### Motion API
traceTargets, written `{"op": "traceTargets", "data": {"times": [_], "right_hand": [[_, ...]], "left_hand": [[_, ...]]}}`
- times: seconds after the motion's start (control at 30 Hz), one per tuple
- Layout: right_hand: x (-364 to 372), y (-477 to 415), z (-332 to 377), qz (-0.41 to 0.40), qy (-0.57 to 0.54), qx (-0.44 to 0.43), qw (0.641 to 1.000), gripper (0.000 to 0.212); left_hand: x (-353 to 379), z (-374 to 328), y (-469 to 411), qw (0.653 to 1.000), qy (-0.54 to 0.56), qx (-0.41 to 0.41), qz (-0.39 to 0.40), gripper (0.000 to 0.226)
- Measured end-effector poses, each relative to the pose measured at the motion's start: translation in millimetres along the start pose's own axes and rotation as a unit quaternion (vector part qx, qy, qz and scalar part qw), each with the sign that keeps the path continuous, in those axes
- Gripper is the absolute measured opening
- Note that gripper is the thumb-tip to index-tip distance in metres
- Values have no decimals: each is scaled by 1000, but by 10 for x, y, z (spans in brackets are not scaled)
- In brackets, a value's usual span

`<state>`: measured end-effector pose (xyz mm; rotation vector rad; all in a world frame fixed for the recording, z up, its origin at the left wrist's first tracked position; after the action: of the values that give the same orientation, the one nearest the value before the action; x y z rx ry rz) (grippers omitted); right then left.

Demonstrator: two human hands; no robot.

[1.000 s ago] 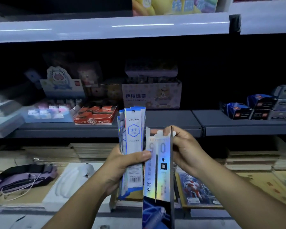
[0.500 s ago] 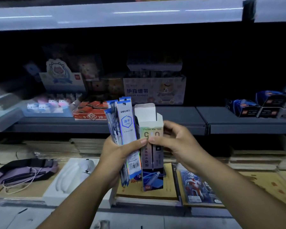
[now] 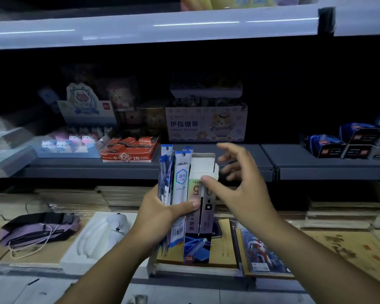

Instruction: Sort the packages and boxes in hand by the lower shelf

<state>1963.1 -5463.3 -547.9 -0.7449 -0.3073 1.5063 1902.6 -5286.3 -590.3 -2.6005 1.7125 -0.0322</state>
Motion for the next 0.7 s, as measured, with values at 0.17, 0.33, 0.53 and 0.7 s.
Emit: {"op": "traceTargets", "data": {"times": [0.17, 0.33, 0.53, 0.7], "right_hand": [[51, 11, 123, 6, 79, -148, 986, 42], [51, 2, 120, 15, 45, -111, 993, 26], [34, -52, 118, 58, 36, -86, 994, 17], [10, -49, 85, 66, -16, -45, 997, 8]], "left_hand": [[39, 48, -22, 998, -63, 18, 0, 48], [78, 92, -14, 994, -102, 21, 11, 50], [86, 113, -7, 991, -134, 14, 17, 51], [73, 100, -18, 989, -148, 19, 14, 51]]}}
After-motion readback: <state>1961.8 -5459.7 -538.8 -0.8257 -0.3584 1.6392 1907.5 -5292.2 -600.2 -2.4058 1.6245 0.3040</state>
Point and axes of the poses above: each hand's wrist, its own y-axis away from the middle knuckle, its own x-axis out of the palm, z = x × y, the point moved 4 cm from there along -y, towards the middle knuckle, and after that the axes turned 10 degrees about -z, right-handed, at the moved point
